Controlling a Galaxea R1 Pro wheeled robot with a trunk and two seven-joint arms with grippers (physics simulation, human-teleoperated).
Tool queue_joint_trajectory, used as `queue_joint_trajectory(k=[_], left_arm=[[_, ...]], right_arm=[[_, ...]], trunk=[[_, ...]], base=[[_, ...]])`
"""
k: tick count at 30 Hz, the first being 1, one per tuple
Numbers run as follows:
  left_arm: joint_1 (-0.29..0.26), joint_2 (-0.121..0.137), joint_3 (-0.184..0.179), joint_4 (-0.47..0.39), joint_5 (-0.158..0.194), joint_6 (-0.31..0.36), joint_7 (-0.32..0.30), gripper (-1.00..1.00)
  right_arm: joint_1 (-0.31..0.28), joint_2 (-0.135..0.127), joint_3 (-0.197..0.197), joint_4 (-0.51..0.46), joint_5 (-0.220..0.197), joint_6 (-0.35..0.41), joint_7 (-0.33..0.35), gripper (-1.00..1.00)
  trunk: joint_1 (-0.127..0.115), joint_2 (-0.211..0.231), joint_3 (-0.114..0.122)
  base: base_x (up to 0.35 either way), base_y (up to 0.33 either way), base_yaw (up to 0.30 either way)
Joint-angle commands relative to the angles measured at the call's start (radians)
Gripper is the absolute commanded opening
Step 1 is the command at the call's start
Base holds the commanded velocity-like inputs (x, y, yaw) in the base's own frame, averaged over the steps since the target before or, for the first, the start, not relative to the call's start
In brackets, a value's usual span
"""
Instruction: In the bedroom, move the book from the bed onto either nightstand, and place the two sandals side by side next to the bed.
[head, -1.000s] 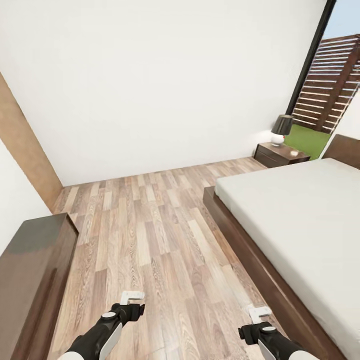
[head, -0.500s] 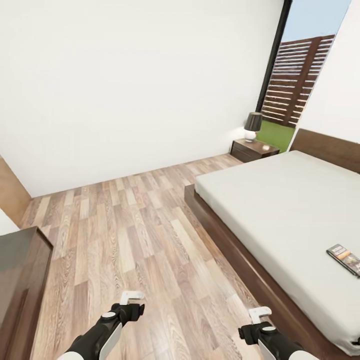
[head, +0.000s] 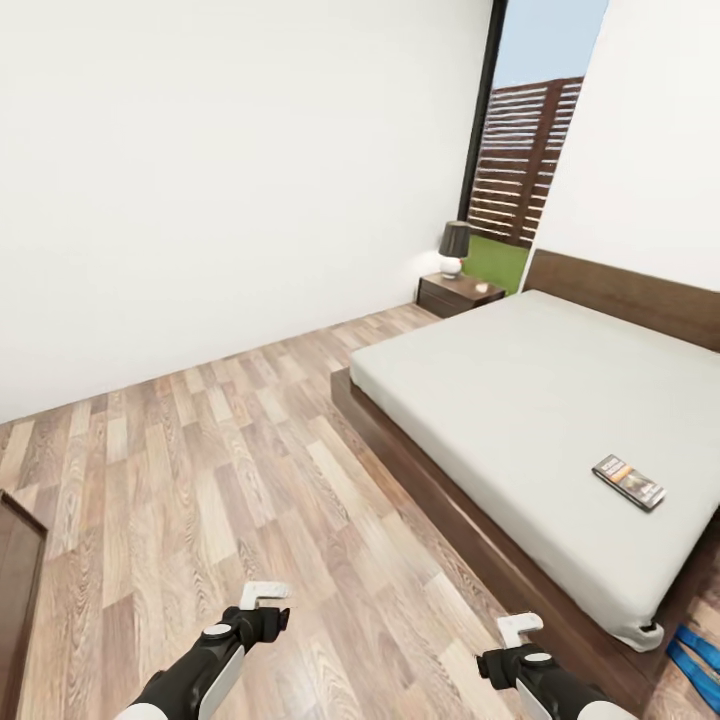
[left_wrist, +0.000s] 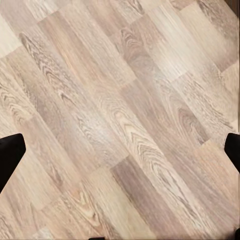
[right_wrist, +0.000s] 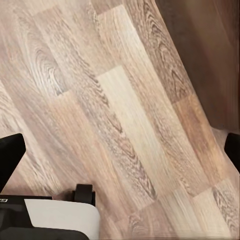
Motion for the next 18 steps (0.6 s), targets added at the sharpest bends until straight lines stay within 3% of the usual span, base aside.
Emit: queue_joint_trajectory(k=[1, 18], left_arm=[[0.000, 0.001, -0.006, -0.002, 0.010, 0.005, 0.004, 1.00], [0.000, 0.002, -0.006, -0.002, 0.010, 0.005, 0.004, 1.00]], right_arm=[[-0.001, 0.000, 0.007, -0.002, 0.002, 0.007, -0.003, 1.00], [0.000, 0.000, 0.006, -0.003, 0.002, 0.007, -0.002, 1.00]], trunk=[[0.001, -0.002, -0.002], [0.001, -0.002, -0.002]], base=[[0.000, 0.000, -0.298], [0.000, 0.000, -0.298]])
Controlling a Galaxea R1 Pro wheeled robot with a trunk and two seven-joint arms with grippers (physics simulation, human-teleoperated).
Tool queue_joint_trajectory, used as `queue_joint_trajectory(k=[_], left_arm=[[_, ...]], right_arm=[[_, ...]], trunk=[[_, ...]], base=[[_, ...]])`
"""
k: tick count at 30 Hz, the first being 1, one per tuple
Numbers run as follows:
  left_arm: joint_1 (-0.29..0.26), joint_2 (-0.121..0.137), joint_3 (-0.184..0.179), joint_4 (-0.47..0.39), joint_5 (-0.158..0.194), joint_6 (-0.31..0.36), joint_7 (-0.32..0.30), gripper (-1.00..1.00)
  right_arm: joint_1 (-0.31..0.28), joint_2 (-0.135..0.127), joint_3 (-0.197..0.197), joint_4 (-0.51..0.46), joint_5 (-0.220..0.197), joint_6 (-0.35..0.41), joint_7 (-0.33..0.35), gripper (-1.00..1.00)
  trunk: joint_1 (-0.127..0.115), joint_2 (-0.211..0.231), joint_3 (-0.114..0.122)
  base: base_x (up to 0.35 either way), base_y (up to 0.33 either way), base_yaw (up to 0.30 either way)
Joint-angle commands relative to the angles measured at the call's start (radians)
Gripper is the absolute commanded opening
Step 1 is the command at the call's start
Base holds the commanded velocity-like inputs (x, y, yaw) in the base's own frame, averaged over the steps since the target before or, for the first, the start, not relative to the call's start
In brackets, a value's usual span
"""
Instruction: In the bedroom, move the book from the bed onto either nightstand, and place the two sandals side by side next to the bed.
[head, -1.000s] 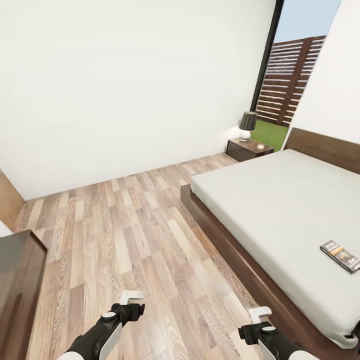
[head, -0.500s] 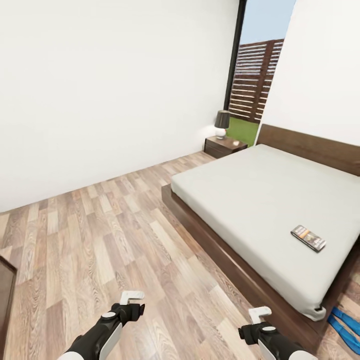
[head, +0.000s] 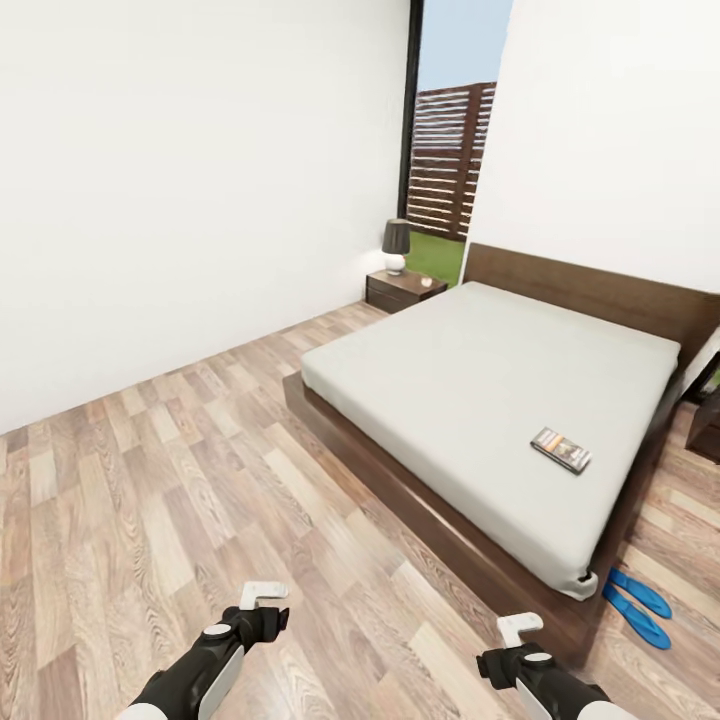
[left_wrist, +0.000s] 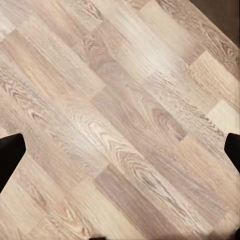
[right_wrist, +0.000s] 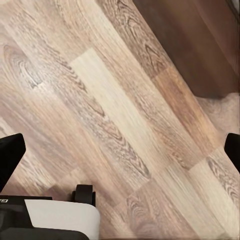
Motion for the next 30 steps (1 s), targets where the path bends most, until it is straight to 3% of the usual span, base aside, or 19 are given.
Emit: queue_joint_trajectory(k=[1, 30], left_arm=[[0.000, 0.001, -0.006, -0.002, 0.010, 0.005, 0.004, 1.00], [0.000, 0.002, -0.006, -0.002, 0.010, 0.005, 0.004, 1.00]], right_arm=[[0.000, 0.000, 0.007, -0.002, 0.002, 0.007, -0.002, 1.00], [0.000, 0.001, 0.007, -0.002, 0.002, 0.007, -0.002, 1.00]], trunk=[[0.001, -0.002, -0.002], [0.001, -0.002, -0.002]], base=[[0.000, 0.000, -0.297], [0.000, 0.000, -0.298]])
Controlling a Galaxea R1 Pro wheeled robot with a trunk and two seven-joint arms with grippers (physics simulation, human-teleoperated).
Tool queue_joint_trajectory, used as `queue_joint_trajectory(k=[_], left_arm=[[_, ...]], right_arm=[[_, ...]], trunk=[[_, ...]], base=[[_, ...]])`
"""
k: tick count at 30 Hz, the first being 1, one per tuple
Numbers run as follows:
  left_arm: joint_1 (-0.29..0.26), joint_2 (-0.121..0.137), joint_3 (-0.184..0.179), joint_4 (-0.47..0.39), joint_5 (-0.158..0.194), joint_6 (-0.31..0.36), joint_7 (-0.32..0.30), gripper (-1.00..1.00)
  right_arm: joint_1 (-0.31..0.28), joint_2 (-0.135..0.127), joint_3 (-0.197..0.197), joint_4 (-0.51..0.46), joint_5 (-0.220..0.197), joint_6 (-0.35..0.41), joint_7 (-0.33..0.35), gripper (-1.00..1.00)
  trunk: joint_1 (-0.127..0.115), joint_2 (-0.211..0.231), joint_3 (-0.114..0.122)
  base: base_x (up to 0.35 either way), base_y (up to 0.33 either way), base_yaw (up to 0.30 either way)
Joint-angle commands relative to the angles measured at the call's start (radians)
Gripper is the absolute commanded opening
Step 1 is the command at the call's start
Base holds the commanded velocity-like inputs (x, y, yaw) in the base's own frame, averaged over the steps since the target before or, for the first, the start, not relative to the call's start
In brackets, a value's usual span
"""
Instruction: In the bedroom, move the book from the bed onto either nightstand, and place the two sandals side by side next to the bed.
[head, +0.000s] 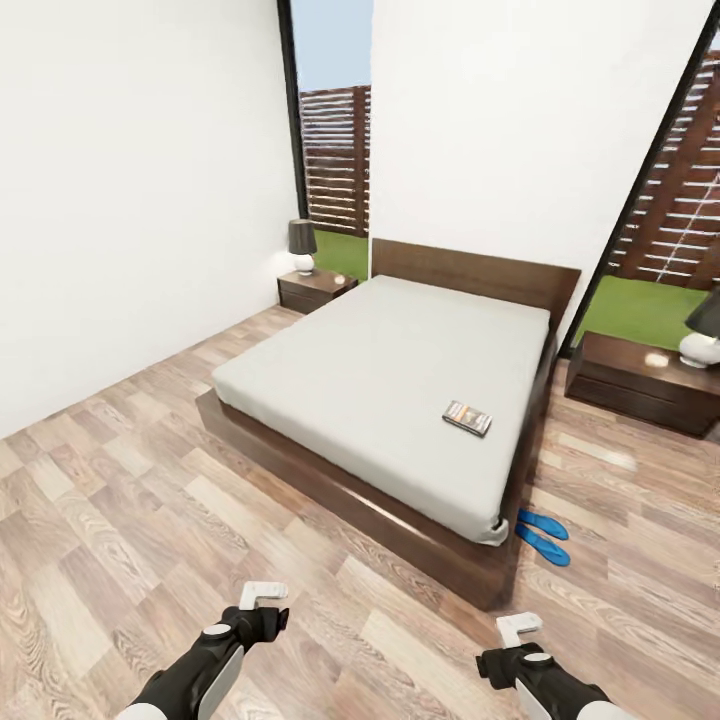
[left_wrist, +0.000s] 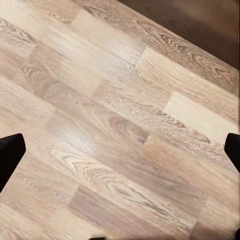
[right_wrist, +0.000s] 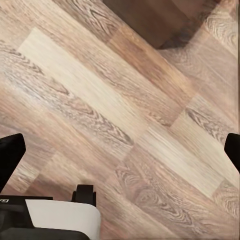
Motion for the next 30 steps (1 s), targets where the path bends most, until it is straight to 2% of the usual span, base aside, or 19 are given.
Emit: queue_joint_trajectory(k=[1, 19, 30], left_arm=[[0.000, 0.001, -0.006, -0.002, 0.010, 0.005, 0.004, 1.00], [0.000, 0.002, -0.006, -0.002, 0.011, 0.005, 0.004, 1.00], [0.000, 0.002, -0.006, -0.002, 0.012, 0.005, 0.004, 1.00]], right_arm=[[0.000, 0.000, 0.007, -0.002, 0.002, 0.007, -0.002, 1.00], [0.000, 0.000, 0.007, -0.002, 0.002, 0.007, 0.000, 1.00], [-0.001, 0.000, 0.007, -0.002, 0.002, 0.007, -0.001, 1.00]], trunk=[[0.001, -0.002, -0.002], [0.001, -0.002, -0.002], [0.001, -0.002, -0.002]], base=[[0.000, 0.000, -0.298], [0.000, 0.000, -0.292], [0.006, 0.003, -0.079]])
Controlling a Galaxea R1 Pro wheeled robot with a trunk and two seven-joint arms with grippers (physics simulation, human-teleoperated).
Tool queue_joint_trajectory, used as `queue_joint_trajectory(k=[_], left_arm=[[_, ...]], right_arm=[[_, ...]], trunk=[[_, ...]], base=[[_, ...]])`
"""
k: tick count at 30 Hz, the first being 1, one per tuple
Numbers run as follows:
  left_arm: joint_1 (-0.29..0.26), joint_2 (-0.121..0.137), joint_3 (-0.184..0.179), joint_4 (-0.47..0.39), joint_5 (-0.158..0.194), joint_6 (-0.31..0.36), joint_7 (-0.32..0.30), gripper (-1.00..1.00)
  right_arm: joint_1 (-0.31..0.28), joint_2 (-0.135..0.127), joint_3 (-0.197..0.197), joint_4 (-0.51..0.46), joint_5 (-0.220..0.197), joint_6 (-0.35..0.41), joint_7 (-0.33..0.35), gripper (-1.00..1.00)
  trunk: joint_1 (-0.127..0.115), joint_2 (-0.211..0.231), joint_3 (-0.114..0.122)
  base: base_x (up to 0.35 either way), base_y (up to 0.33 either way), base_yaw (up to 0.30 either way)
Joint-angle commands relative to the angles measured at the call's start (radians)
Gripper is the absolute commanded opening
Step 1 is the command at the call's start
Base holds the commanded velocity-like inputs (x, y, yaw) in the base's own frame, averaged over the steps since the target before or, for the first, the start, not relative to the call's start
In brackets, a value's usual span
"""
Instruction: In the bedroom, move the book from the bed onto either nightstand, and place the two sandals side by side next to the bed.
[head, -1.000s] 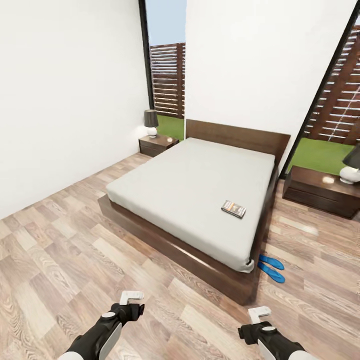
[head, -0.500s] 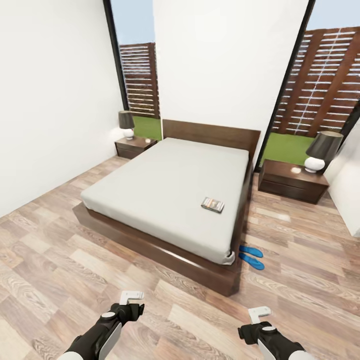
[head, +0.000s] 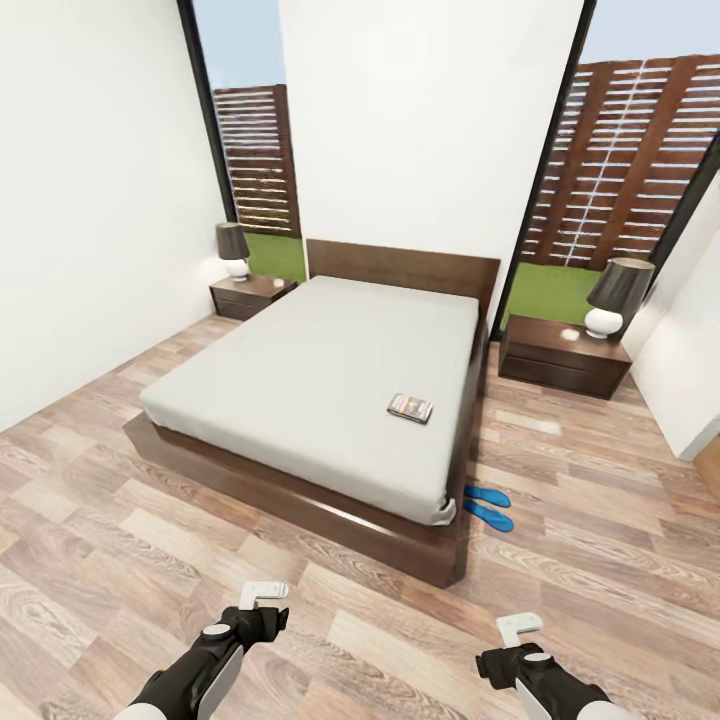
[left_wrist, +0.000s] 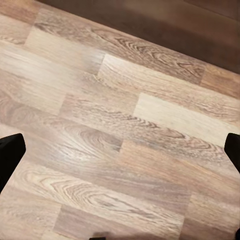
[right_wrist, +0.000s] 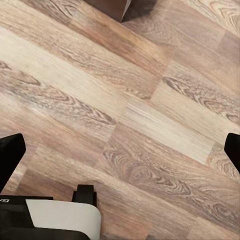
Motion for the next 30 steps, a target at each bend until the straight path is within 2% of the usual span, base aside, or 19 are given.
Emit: queue_joint_trajectory(k=[1, 9, 23, 30], left_arm=[[-0.001, 0.001, -0.006, -0.002, 0.010, 0.005, 0.004, 1.00], [-0.001, 0.001, -0.006, -0.002, 0.010, 0.005, 0.004, 1.00], [-0.001, 0.001, -0.006, -0.002, 0.009, 0.006, 0.004, 1.00], [-0.001, 0.001, -0.006, -0.002, 0.009, 0.006, 0.004, 1.00]], right_arm=[[0.000, 0.000, 0.007, -0.002, 0.002, 0.007, -0.002, 1.00], [0.000, -0.001, 0.007, -0.002, 0.002, 0.007, -0.002, 1.00], [0.000, -0.002, 0.007, -0.002, 0.002, 0.007, -0.002, 1.00], [0.000, -0.002, 0.007, -0.002, 0.002, 0.007, -0.002, 1.00]], trunk=[[0.001, -0.002, -0.002], [0.001, -0.002, -0.002], [0.001, -0.002, -0.002], [0.001, -0.002, -0.002]], base=[[0.071, 0.050, -0.016], [0.181, 0.152, -0.007], [0.264, 0.225, -0.008], [0.291, 0.236, -0.194]])
